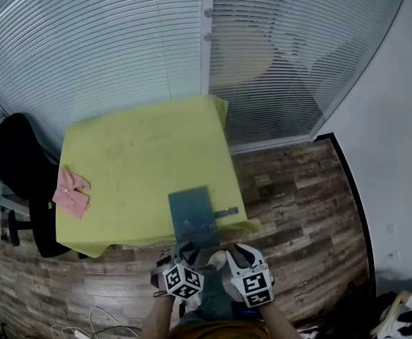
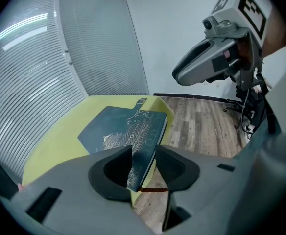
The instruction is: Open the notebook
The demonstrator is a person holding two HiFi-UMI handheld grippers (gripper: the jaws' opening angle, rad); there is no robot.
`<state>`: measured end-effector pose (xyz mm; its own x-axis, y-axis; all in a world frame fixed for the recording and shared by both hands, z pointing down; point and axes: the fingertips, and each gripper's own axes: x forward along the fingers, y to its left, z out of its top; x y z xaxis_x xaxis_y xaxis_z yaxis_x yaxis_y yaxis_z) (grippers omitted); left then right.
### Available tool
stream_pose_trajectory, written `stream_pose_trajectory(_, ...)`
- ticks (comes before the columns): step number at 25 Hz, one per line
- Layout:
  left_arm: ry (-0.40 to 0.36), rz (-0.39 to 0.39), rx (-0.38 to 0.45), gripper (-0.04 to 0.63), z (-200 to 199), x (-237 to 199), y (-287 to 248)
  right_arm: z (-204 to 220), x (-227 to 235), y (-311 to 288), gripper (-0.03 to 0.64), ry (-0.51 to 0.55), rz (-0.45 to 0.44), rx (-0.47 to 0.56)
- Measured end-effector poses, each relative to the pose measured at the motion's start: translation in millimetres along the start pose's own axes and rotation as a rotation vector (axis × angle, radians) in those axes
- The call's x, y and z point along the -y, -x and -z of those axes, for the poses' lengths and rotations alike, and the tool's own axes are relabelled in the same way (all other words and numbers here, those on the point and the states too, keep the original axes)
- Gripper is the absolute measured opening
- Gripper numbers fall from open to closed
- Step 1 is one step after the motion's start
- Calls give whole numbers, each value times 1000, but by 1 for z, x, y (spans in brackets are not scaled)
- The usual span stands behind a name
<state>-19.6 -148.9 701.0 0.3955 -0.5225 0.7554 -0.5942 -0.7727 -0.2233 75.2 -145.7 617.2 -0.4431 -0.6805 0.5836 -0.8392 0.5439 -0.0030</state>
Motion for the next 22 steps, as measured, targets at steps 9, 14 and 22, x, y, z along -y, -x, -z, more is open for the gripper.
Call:
stream_pose_trajectory(9,2,-17,19,167,-3,-3,6,-4,-5,3,101,10,3,10)
stream_pose_trajectory(14,5,-31,32,167,-5,-5,14,-6,-10,7,100,14,4,16)
stream_pose_trajectory(22,9,-58,57,163,-7,-10,26,-9,-14,14,100,18,17,29)
